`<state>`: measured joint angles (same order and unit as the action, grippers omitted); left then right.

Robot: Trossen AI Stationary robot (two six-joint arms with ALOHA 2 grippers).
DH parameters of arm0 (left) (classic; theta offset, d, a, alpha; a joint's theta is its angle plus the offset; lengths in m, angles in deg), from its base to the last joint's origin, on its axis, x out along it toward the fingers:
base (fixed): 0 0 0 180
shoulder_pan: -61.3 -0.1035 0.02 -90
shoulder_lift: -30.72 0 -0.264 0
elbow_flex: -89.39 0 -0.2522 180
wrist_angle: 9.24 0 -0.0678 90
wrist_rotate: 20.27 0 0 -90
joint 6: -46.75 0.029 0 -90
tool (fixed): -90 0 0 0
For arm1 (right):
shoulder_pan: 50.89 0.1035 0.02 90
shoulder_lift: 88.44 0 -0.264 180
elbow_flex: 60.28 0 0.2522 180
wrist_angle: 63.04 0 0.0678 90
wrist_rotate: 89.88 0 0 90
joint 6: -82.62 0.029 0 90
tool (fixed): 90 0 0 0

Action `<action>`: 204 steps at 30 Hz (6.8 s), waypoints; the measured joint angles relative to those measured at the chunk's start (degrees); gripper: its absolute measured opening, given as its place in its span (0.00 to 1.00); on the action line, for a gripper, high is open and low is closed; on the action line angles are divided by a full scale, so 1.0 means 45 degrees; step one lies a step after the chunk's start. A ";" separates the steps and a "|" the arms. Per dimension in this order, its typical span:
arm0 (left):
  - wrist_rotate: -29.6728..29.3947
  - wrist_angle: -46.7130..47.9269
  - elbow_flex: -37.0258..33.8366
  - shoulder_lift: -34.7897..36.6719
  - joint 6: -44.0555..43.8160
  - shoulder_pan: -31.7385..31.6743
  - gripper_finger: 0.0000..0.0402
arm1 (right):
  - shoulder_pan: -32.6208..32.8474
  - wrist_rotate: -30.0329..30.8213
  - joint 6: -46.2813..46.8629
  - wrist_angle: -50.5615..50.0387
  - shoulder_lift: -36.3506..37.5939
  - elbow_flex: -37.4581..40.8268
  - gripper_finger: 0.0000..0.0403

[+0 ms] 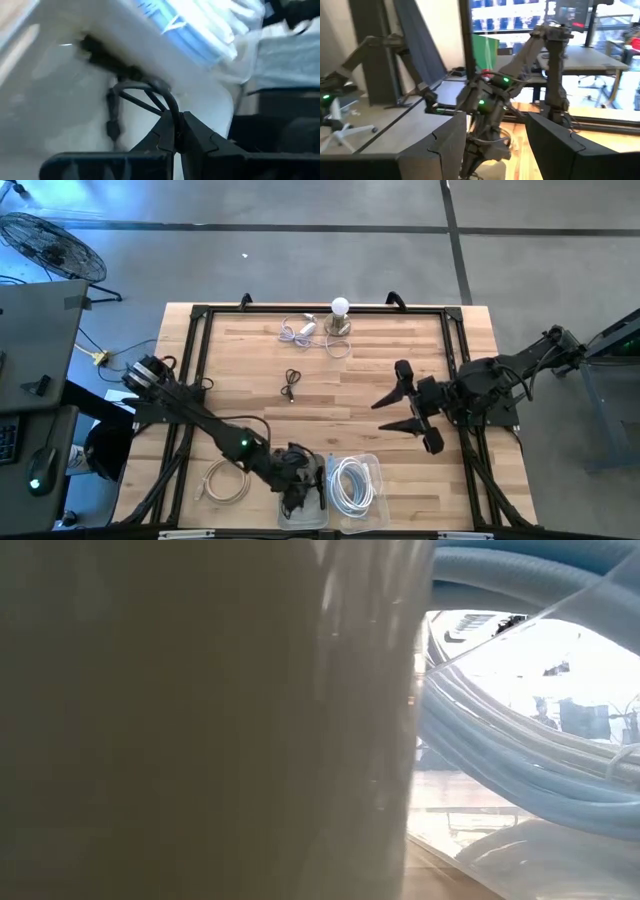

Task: Pick & Place USB Port
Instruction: Put the black charger cable into the gray bin

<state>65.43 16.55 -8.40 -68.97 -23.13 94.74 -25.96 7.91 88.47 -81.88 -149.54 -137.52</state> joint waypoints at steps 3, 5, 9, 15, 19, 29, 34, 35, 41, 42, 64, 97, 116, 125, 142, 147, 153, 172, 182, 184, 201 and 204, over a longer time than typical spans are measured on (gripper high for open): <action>-0.0079 -0.0821 0.0028 -0.0515 -0.0814 -0.0014 0.02 | 0.0067 -0.0507 -0.0188 -0.0062 0.0000 0.0004 0.49; -0.0130 -0.0858 -0.0014 -0.0824 -0.1288 -0.0077 0.02 | 0.0092 -0.0769 -0.0355 -0.0187 0.0000 0.0005 0.49; 0.0207 -0.0974 0.0005 -0.1294 -0.2257 -0.0265 0.04 | 0.0311 -0.1509 -0.0412 -0.0432 0.0000 0.0005 0.49; -0.0582 -0.1203 0.0020 -0.1416 -0.2578 -0.0531 0.18 | 0.0674 -0.2214 -0.0867 -0.0767 0.0066 0.0005 0.49; -0.1073 -0.1239 0.0227 -0.1296 -0.2462 -0.0931 0.27 | 0.0851 -0.2796 -0.1047 -0.1135 0.0263 0.0005 0.49; 0.0501 -0.1214 0.1203 -0.1195 -0.1628 -0.2027 0.36 | 0.0918 -0.4014 -0.1029 -0.2443 0.1194 0.0005 0.49; 0.1692 -0.0228 0.2035 -0.1010 -0.1421 -0.2310 0.36 | 0.0917 -0.4027 -0.1035 -0.2852 0.1593 0.0005 0.49; 0.2062 0.0437 0.2302 -0.0998 -0.1434 -0.2299 0.36 | 0.0913 -0.4012 -0.1039 -0.2857 0.1657 0.0005 0.49; 0.3535 0.5957 0.3952 -0.0968 -0.1300 -0.2157 0.36 | 0.0916 -0.3967 -0.0971 -0.2904 0.1871 0.0005 0.49; 0.3745 0.6595 0.4198 -0.0944 -0.1156 -0.2157 0.36 | 0.0913 -0.3967 -0.0966 -0.2908 0.1910 0.0005 0.49; -0.1924 1.7416 0.9550 -0.0156 0.2545 -0.4719 0.37 | 0.0913 -0.3134 -0.1351 -0.2923 0.1938 0.0005 0.49; 0.1110 1.1837 0.3107 -0.0478 0.8597 -1.0055 0.37 | 0.0879 -0.2665 -0.1073 -0.3795 0.1928 0.0005 0.49; 0.2212 1.1362 0.3090 -0.1773 0.8806 -1.0715 0.37 | 0.0879 -0.2491 -0.1320 -0.4362 0.1928 0.0005 0.49; 0.2356 1.1415 0.3090 -0.2047 0.8801 -1.0705 0.37 | 0.0879 -0.2491 -0.1313 -0.4366 0.1928 0.0005 0.49; 0.2595 1.0944 0.2774 -0.2047 0.8806 -1.0705 0.37 | 0.0884 -0.2491 -0.1311 -0.4367 0.1928 0.0005 0.49; 0.2830 1.0511 0.1969 -0.2047 0.8724 -1.0702 0.37 | 0.0884 -0.2491 -0.1311 -0.4402 0.1928 0.0005 0.49; 0.2848 0.9818 0.1504 -0.2047 0.8568 -1.0676 0.37 | 0.0884 -0.2491 -0.1320 -0.4444 0.1928 0.0005 0.49; 0.3105 0.8630 0.0619 -0.2022 0.9398 -1.0686 0.04 | 0.0884 -0.2474 -0.1312 -0.4431 0.1928 0.0005 0.49; 0.2819 0.8657 0.0613 -0.2042 0.9578 -1.0370 0.01 | 0.0884 -0.2058 -0.1222 -0.4430 0.1928 0.0005 0.49; 0.2820 0.8758 0.0714 -0.2042 0.9583 -1.0205 0.00 | 0.0884 -0.2058 -0.0994 -0.4430 0.1928 0.0005 0.49; 0.1256 1.4525 0.6076 -0.0675 0.9034 -0.7586 0.00 | 0.0889 -0.2233 -0.0968 -0.4279 0.1928 0.0005 0.49; 0.0989 1.5426 0.7490 -0.0388 0.7710 -0.6396 0.00 | 0.0889 -0.2343 -0.0968 -0.4336 0.1928 0.0005 0.49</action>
<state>69.88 85.97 25.30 -70.71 11.56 65.95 -21.96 -2.63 84.11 -101.40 -140.87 -137.50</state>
